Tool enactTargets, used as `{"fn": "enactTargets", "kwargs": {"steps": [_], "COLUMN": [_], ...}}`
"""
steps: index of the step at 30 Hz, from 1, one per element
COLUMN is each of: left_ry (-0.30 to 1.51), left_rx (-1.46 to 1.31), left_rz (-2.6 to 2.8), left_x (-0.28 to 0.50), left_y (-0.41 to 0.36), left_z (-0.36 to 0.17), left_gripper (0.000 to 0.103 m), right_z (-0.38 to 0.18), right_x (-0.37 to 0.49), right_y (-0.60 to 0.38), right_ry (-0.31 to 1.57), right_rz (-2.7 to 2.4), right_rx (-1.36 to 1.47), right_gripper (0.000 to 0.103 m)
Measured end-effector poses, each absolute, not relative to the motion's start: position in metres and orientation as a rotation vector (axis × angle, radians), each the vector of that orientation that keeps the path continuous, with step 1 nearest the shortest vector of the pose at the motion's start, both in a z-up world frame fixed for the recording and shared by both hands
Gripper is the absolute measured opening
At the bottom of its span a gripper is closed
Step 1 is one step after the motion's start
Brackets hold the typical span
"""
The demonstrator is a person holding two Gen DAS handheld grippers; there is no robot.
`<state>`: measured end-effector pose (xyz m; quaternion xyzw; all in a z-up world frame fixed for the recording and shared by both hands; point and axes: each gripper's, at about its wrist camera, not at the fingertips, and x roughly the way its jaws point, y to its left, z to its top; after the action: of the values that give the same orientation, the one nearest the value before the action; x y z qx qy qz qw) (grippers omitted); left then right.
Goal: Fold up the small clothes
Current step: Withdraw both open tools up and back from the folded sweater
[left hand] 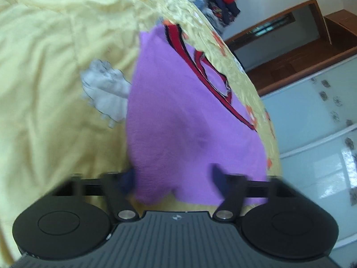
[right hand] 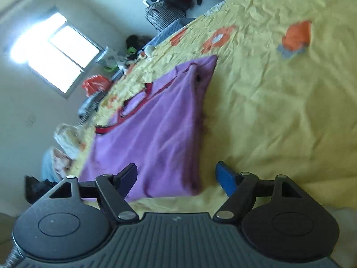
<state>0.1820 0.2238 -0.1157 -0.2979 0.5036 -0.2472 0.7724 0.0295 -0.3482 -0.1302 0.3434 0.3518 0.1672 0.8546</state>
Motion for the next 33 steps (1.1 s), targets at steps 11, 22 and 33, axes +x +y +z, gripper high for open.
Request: {"fn": "enactTargets", "kwargs": {"steps": [11,22,33], "left_ry": [1.016,1.051,0.833], "left_rx": [-0.583,-0.435,-0.375], "left_rz": [-0.588,-0.566,-0.501], "left_x": [0.158,0.126,0.237], "left_y": [0.236,0.244,0.165], "left_z": [-0.088,-0.085,-0.047], "left_gripper": [0.014,0.019,0.076], "right_z": [-0.081,-0.11,-0.075], "right_x": [0.019,0.024,0.132], "right_y": [-0.351,-0.368,-0.313], "right_ry": [0.6,0.74,0.651], "right_rz": [0.327,0.228,0.289], "right_rx": [0.672,0.573,0.275], "right_gripper": [0.007,0.047,0.064]}}
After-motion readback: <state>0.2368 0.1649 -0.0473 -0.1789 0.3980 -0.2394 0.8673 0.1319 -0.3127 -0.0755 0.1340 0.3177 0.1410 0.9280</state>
